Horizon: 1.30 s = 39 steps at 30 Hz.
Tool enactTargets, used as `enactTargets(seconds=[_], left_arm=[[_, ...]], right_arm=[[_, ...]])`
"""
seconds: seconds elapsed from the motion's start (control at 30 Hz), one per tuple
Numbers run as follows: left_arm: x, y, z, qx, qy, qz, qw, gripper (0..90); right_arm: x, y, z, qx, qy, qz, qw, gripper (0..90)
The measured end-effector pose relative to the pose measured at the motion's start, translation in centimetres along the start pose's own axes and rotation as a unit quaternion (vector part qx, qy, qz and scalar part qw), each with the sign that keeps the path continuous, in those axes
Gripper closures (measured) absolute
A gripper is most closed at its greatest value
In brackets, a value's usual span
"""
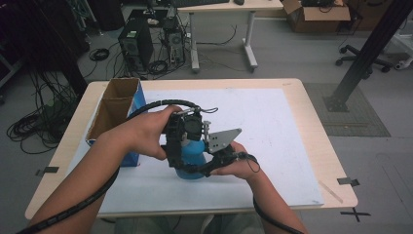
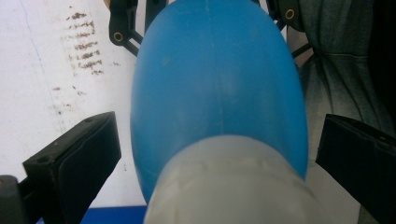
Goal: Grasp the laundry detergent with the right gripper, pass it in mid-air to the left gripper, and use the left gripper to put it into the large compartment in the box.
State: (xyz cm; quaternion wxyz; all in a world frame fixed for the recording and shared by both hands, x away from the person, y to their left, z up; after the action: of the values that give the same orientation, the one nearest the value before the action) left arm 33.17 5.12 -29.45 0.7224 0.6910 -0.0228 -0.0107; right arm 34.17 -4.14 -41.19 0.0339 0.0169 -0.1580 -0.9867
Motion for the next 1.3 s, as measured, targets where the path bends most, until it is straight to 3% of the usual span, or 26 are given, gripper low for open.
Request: enactTargets(seconds=[0.27, 0.53, 1.3], left_arm=[[-0.06, -0.02, 0.11, 0.003, -0.004, 0.013, 0.9999, 1.0], [-0.1, 0.18, 0.03, 0.01, -0.004, 0.027, 0.9996, 9.2], [-0.14, 0.52, 0.42, 0.014, -0.007, 0.041, 0.999, 22.1]], right_arm=[[-0.01, -0.21, 0.08, 0.0, 0.0, 0.0, 1.0, 45.0], [-0.03, -0.27, 0.21, -0.001, 0.001, -0.001, 1.0, 45.0], [0.01, -0.12, 0.51, -0.001, 0.002, -0.003, 1.0, 45.0]])
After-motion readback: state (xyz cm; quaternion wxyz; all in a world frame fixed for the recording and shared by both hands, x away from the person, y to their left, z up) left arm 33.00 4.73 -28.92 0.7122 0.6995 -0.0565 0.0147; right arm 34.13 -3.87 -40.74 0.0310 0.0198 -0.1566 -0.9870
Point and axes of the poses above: each handheld gripper's, and its own axes: y roughly backward along the jaws, z roughly out of its top, x roughly to its left, the point moved 4 cm from there along -y, roughly forward along the jaws
